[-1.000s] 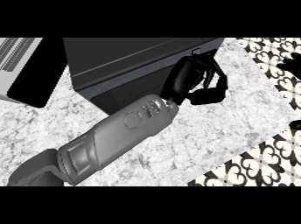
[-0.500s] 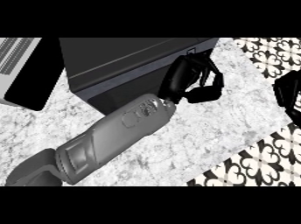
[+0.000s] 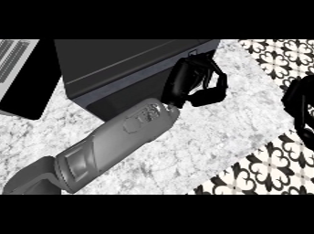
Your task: Pick up the milk, place it into the microwave and close the microwave
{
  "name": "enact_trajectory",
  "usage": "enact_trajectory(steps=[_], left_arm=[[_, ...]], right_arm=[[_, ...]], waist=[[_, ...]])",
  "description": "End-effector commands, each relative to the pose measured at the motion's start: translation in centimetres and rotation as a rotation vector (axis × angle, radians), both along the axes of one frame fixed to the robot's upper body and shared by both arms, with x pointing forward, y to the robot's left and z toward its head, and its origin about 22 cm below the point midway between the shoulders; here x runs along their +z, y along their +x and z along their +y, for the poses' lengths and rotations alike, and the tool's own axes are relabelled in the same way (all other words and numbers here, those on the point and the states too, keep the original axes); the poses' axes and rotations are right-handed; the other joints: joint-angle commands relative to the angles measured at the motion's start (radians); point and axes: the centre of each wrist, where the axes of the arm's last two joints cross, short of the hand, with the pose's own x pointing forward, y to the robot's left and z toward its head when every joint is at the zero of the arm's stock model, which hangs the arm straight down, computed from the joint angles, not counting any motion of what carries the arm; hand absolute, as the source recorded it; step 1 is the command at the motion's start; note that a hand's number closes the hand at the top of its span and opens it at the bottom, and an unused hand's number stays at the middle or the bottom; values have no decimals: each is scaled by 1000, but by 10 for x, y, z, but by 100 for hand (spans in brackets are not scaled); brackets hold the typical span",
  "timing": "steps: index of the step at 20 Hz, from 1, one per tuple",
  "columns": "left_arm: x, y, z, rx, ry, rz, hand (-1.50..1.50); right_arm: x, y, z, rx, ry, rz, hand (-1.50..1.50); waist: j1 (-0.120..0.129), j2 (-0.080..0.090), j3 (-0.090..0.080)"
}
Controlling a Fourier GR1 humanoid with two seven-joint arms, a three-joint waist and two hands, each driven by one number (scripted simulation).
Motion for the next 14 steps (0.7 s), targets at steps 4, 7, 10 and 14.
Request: enact_trajectory(steps=[4, 7, 10, 14], left_arm=[[9, 2, -17, 4, -12, 0, 150], [10, 1, -17, 13, -23, -10, 150], [10, 0, -18, 26, -31, -16, 150], [-6, 4, -5, 153, -79, 178, 150]], right_arm=[[3, -7, 12, 140, 32, -21, 150], [5, -10, 16, 154, 30, -25, 150], [8, -13, 15, 162, 17, -28, 150], [-3, -22, 24, 235, -117, 60, 150]], waist=[[-30, 15, 3], [-32, 18, 4], [-39, 19, 5], [8, 37, -1]])
